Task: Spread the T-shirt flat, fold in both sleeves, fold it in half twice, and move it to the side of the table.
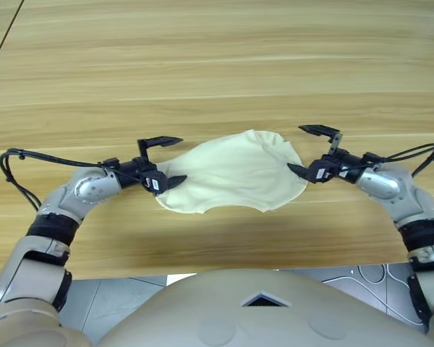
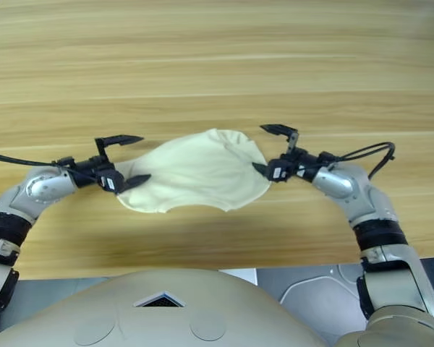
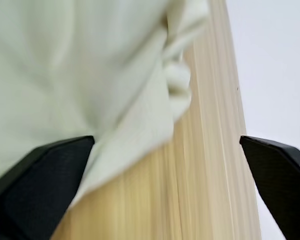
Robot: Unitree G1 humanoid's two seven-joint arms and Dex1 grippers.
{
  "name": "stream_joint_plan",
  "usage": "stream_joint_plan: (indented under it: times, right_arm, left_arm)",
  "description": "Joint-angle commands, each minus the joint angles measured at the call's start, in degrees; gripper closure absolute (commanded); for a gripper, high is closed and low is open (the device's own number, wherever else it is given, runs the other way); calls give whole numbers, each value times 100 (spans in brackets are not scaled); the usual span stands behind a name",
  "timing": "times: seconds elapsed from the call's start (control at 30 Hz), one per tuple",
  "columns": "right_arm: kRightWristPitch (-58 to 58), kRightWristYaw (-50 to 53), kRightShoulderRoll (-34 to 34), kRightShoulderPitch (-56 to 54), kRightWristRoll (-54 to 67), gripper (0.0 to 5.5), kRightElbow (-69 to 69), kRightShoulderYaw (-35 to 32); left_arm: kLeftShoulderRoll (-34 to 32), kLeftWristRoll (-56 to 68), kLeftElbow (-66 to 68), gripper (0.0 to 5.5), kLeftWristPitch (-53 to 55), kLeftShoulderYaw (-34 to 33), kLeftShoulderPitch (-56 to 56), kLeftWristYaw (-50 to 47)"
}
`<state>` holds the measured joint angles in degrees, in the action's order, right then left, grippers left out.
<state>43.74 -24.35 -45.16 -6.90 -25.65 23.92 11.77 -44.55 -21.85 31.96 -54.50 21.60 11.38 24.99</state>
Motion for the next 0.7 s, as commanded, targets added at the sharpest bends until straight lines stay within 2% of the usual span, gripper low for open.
stream_joint_plan:
  times: [0.03, 0.17, 0.3, 0.53, 0.7]
  right_arm:
    - [-229, -15, -307, 223, -15, 10, 19, -140]
    - [-215, -2, -294, 358, 149, 10, -120, -189]
    - [-266, -7, -215, 349, 178, 10, -186, -137]
    - [-235, -122, -291, 325, 310, 10, -304, -158]
    - [109, -292, -457, 643, 841, 10, -844, -293]
  left_arm:
    - [-340, -1353, 1176, 12, 998, 590, -343, -43]
    - [-253, -1145, 1157, 12, 764, 618, -265, -134]
    - [-215, -368, 585, 12, 278, 512, -451, 172]
    - [-912, 964, 390, 12, -56, -203, -281, 571]
    - [-1059, 1743, 254, 12, -43, -614, -246, 1043]
